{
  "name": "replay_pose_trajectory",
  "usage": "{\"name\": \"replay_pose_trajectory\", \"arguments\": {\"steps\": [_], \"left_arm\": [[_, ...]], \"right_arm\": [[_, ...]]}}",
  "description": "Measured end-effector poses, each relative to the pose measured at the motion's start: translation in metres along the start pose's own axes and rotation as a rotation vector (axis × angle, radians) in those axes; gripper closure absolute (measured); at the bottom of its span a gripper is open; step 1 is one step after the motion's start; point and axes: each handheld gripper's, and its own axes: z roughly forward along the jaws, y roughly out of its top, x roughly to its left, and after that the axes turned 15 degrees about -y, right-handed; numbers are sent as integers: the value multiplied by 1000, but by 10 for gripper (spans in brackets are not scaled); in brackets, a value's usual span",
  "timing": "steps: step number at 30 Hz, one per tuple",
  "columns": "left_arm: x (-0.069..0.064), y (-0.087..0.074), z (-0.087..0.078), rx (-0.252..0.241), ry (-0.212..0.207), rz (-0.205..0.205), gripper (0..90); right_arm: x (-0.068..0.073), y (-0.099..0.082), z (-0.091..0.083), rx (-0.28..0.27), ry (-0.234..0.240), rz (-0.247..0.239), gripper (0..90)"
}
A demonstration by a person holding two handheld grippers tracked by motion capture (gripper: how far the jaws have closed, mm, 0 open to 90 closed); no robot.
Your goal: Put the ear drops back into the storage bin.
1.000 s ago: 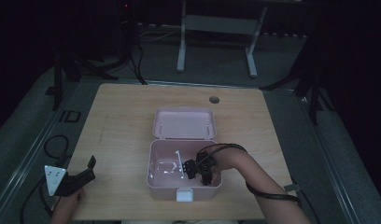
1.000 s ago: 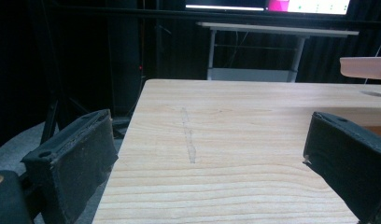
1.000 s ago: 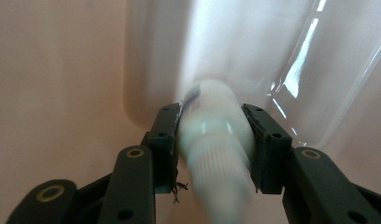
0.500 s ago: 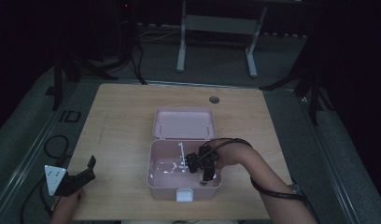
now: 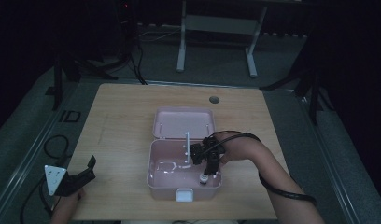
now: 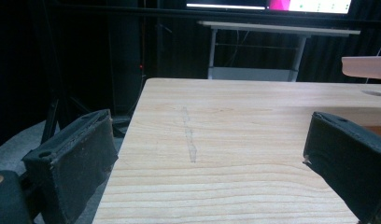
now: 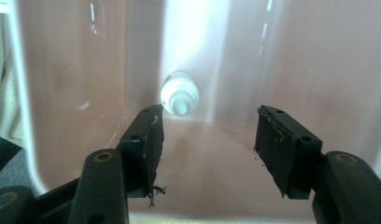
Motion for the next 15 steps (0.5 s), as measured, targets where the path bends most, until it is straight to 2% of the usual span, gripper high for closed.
{"name": "replay_pose_trajectory", "arguments": {"steps": [1,6,9,14,15], "left_arm": [[0,0,0,0,0,0,24],[0,0,0,2,1,0,24],[0,0,0,3,2,0,24],[0,0,0,3,2,0,24],[0,0,0,3,3,0,24]], "right_arm": [[-1,-4,-7,-8,-10,17,383],[-3,-15,-21,-36,-44,43,380],[-6,-28,-33,-56,-66,74,379],[-7,-43,-42,-74,-77,108,353],[-8,-51,-45,-79,-85,136,341]]}}
